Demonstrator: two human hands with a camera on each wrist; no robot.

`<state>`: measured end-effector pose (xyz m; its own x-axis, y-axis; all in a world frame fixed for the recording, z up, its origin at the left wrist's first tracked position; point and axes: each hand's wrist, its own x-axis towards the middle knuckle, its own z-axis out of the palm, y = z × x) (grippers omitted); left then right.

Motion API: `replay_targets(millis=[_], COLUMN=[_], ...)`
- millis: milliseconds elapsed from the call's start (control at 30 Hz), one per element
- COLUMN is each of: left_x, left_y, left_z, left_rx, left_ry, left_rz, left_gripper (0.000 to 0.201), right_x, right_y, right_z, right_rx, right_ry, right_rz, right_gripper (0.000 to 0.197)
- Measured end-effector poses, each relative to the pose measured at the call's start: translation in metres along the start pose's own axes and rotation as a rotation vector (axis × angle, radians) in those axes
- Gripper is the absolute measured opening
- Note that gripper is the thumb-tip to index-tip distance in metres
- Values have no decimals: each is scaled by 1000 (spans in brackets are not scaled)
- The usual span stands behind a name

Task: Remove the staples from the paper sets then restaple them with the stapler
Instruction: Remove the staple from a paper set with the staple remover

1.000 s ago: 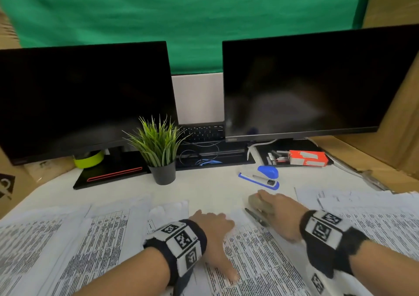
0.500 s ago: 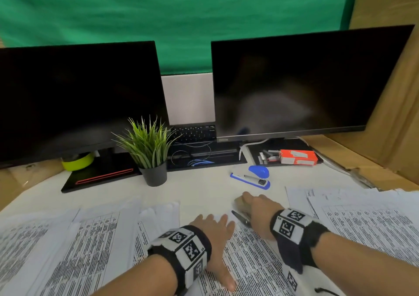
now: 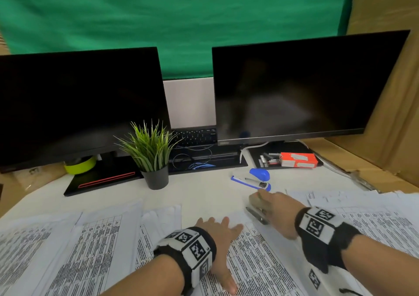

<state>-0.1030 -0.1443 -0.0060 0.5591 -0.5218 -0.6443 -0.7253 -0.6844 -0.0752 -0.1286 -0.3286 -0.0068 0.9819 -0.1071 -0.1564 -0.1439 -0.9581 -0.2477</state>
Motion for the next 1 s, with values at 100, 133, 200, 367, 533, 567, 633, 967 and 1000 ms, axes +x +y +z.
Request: replay_targets(millis=[100, 133, 200, 367, 533, 567, 633, 967, 1000], left_x=[-2, -1, -3, -3, 0, 1, 6, 6, 4], left_y=[4, 7, 11, 12, 13, 13, 12, 5, 5], left_z=[-8, -10, -12, -11, -10, -10, -8, -6, -6], left_rx=[11, 44, 76, 81, 101, 108, 119, 98, 97], left_ry=[-29, -31, -25, -5, 1, 0, 7, 23, 25], left_rz=[24, 27, 19, 17, 12, 15, 17, 31, 35], left_gripper=[122, 122, 122, 120, 120, 121, 121, 120, 121], right_x=[-18, -22, -23, -6, 15, 22, 36, -5, -14], right_y=[5, 4, 0, -11, -17, -18, -21, 3, 5], right_z=[4, 7, 11, 12, 22, 24, 25, 9, 9], right_rx=[-50, -59, -53, -63, -15, 5, 49, -79, -82], right_ry=[-60, -75, -79, -90, -95, -90, -75, -79, -91], right_rz=[-14, -19, -9, 41, 113, 129, 138, -66, -66], right_gripper=[49, 50, 54, 60, 72, 72, 68, 58, 61])
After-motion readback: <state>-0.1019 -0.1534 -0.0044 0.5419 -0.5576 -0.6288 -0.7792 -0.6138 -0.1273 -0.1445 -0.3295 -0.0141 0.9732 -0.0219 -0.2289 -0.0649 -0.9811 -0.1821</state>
